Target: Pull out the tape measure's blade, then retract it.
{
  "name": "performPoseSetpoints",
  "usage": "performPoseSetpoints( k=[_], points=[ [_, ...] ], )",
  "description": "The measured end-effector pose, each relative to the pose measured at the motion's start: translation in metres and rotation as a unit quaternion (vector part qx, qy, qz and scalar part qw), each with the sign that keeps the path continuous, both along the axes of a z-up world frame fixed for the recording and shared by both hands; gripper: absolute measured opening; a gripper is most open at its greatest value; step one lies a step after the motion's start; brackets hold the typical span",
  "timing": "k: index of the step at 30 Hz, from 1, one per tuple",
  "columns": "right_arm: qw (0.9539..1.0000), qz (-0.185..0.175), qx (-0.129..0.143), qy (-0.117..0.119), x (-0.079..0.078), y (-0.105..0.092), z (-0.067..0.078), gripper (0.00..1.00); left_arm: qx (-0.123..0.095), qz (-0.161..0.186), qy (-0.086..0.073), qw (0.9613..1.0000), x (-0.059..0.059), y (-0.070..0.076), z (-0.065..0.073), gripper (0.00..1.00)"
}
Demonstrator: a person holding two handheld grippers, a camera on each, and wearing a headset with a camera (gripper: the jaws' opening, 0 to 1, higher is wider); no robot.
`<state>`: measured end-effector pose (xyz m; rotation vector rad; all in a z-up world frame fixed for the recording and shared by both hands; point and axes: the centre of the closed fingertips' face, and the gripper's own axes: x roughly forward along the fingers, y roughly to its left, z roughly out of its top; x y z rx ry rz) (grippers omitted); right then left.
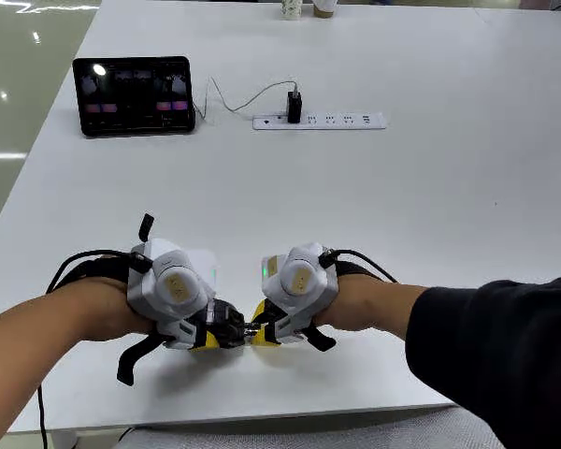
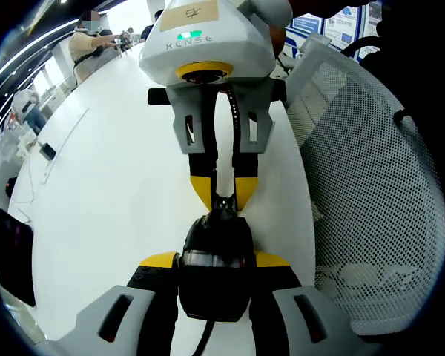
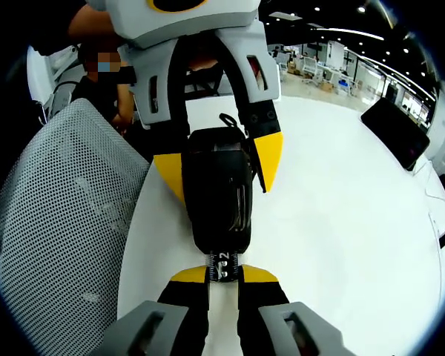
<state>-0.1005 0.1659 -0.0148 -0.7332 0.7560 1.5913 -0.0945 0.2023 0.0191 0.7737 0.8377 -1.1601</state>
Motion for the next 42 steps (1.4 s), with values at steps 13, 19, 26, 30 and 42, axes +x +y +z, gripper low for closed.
performPoseSetpoints(
  k=[13, 19, 26, 30, 42],
  points=[
    [1.0000, 0.006, -0.007, -0.003, 0.000, -0.006, 0.000, 0.11, 0.000, -0.001, 0.001, 1.0000, 0.000, 0.000, 0.000, 0.31],
    [0.9999, 0.009, -0.009, -0.005, 0.001, -0.009, -0.001, 0.11, -0.001, -0.003, 0.001, 1.0000, 0.000, 0.000, 0.000, 0.31],
    [0.9999, 0.010, -0.010, -0.007, 0.001, -0.012, -0.001, 0.11, -0.001, -0.003, 0.001, 1.0000, 0.000, 0.000, -0.001, 0.31],
    [0.9999, 0.007, -0.012, -0.006, 0.001, -0.014, 0.000, 0.11, -0.001, -0.002, 0.001, 1.0000, 0.000, 0.000, -0.001, 0.31],
    [0.9998, 0.010, -0.015, -0.009, 0.002, -0.019, -0.001, 0.11, -0.002, 0.002, 0.002, 1.0000, 0.000, -0.001, -0.001, 0.31]
  ],
)
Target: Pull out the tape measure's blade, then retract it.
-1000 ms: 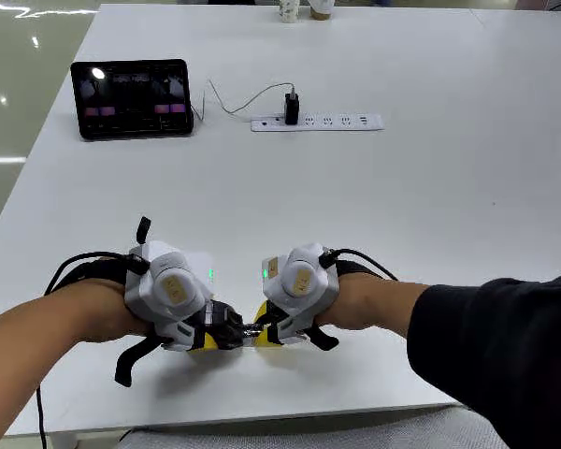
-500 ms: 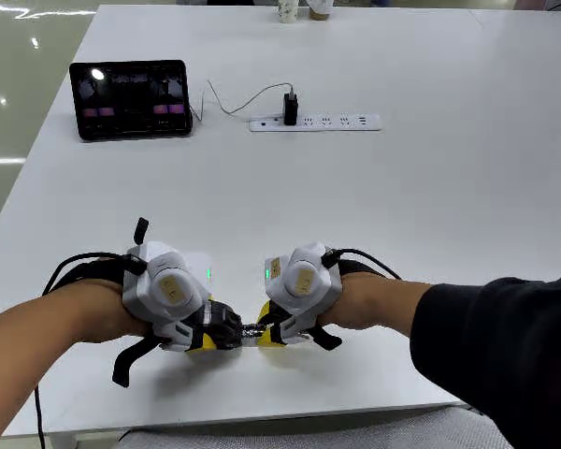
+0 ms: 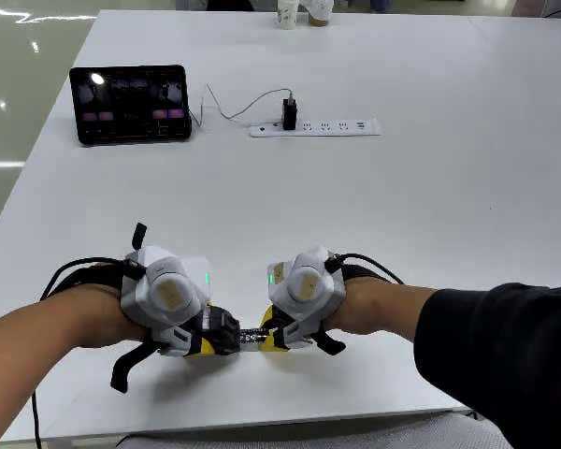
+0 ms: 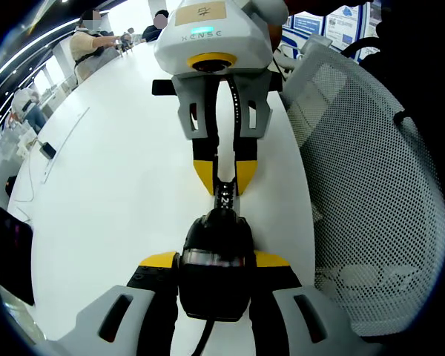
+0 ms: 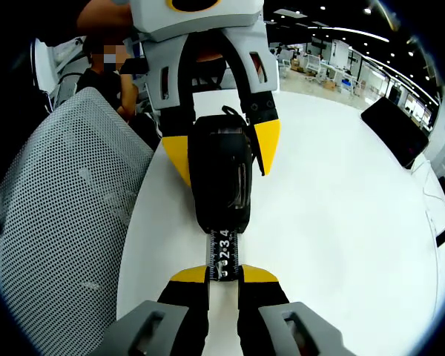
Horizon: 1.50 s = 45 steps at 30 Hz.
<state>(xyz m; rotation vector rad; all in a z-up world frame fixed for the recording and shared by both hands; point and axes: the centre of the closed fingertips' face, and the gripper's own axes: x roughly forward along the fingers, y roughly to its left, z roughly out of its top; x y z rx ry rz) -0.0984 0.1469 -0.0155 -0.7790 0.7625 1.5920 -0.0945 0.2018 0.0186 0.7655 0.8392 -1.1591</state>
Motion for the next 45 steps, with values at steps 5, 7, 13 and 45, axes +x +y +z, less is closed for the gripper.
performPoseSetpoints(
  k=[5, 7, 13, 45],
  points=[
    [1.0000, 0.001, -0.001, -0.002, 0.001, -0.002, 0.000, 0.11, 0.000, 0.000, 0.000, 1.0000, 0.000, 0.000, 0.000, 0.31],
    [1.0000, 0.001, -0.002, -0.002, 0.001, -0.003, 0.000, 0.11, 0.000, 0.000, 0.001, 1.0000, 0.000, 0.000, 0.000, 0.31],
    [1.0000, 0.002, -0.003, -0.003, 0.000, -0.005, 0.000, 0.10, 0.000, 0.001, 0.001, 1.0000, 0.000, 0.000, 0.000, 0.31],
    [0.9999, -0.010, 0.002, 0.003, 0.002, -0.015, 0.000, 0.10, -0.007, -0.014, -0.001, 0.9999, -0.001, -0.001, 0.001, 0.31]
  ],
)
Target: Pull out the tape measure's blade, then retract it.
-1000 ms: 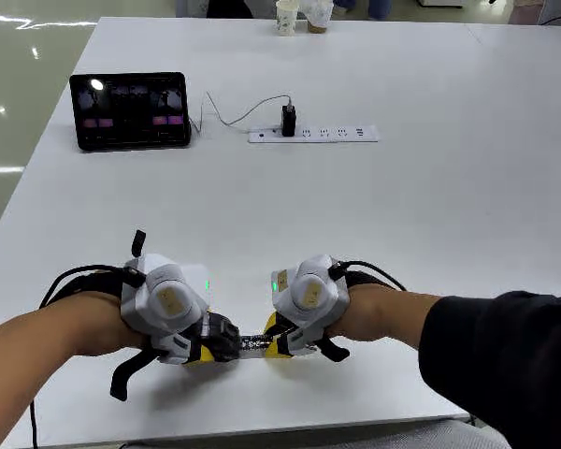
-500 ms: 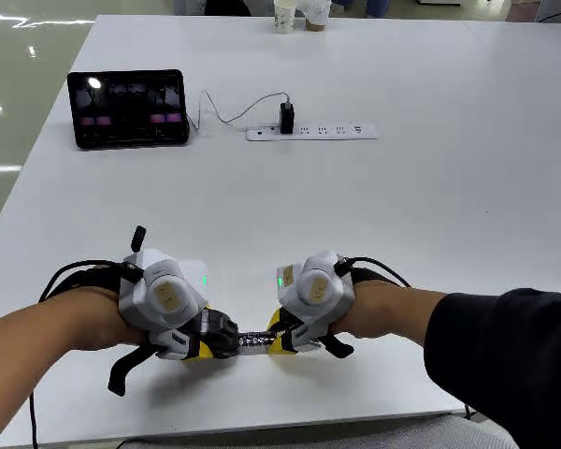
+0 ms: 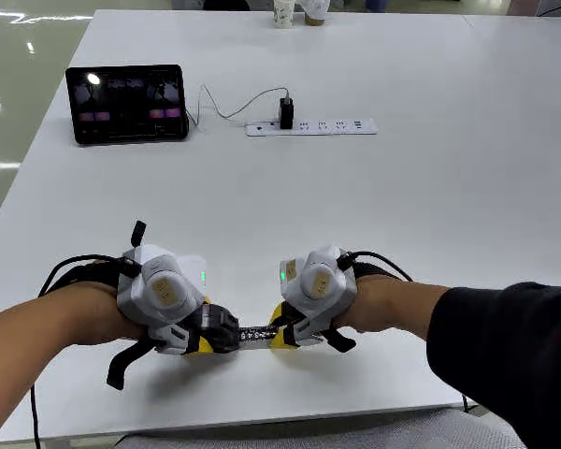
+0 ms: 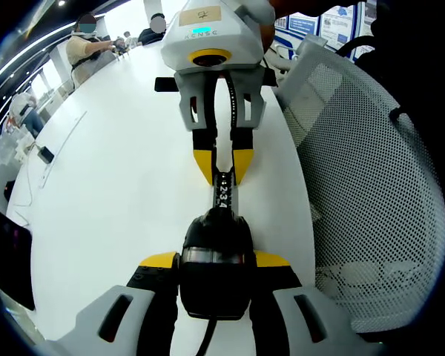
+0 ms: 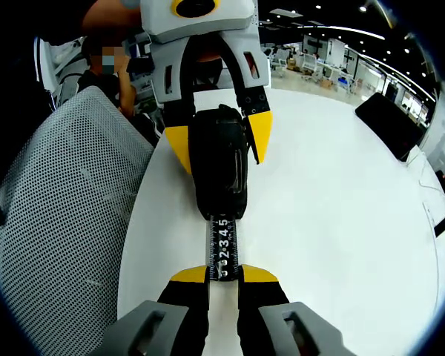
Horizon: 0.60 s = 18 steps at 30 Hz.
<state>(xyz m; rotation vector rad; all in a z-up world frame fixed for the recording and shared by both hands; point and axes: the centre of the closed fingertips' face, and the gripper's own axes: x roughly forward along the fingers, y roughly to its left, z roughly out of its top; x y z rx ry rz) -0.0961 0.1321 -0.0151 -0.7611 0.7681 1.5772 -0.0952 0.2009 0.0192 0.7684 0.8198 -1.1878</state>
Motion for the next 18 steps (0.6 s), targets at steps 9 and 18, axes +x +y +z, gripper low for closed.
performPoseSetpoints(
  k=[9, 18],
  points=[
    [1.0000, 0.000, -0.003, -0.001, 0.0013, -0.0043, -0.0001, 0.10, -0.002, 0.000, -0.001, 1.0000, 0.0003, -0.0002, -0.0002, 0.31],
    [1.0000, 0.000, -0.006, 0.001, 0.0005, -0.0101, 0.0004, 0.10, -0.001, 0.001, 0.000, 1.0000, 0.0003, -0.0004, -0.0004, 0.31]
  ],
)
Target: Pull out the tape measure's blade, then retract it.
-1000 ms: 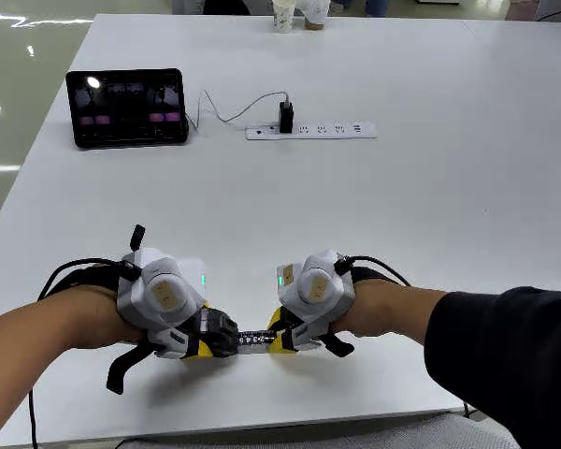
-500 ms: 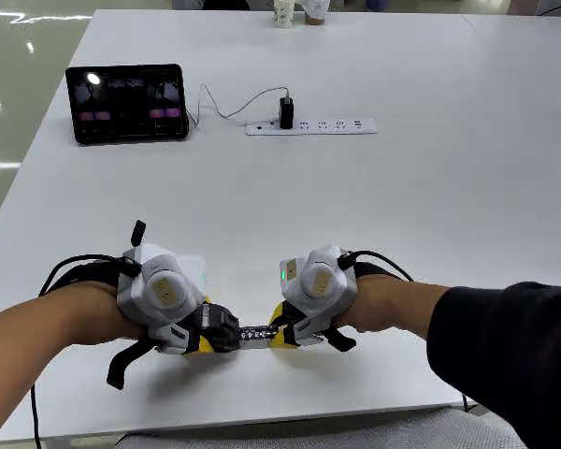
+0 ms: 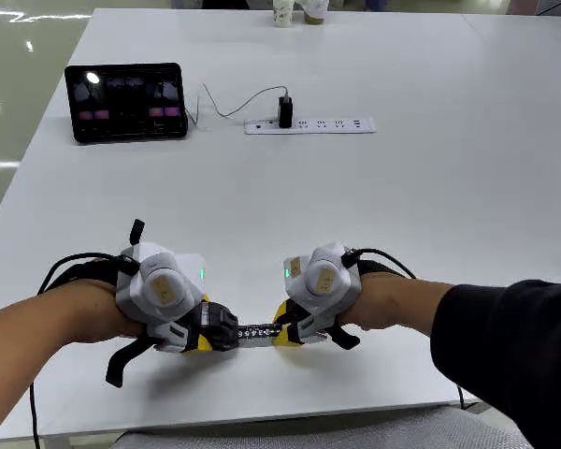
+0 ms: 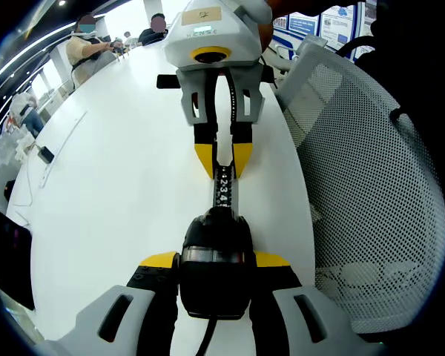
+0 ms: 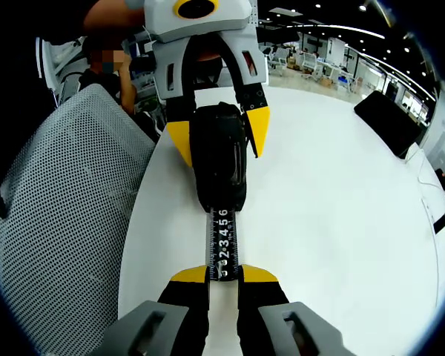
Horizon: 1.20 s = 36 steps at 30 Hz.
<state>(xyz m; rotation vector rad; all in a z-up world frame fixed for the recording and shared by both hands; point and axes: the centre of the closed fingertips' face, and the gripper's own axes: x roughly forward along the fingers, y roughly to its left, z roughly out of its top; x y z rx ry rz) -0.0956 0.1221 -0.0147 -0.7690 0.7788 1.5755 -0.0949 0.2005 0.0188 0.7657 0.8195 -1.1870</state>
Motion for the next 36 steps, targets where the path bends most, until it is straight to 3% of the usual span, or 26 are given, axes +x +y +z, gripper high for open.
performPoseSetpoints(
  k=[36],
  points=[
    [0.9999, -0.014, 0.001, 0.003, 0.005, -0.019, -0.001, 0.10, -0.009, 0.008, -0.002, 0.9999, 0.000, -0.001, 0.000, 0.31]
  ],
)
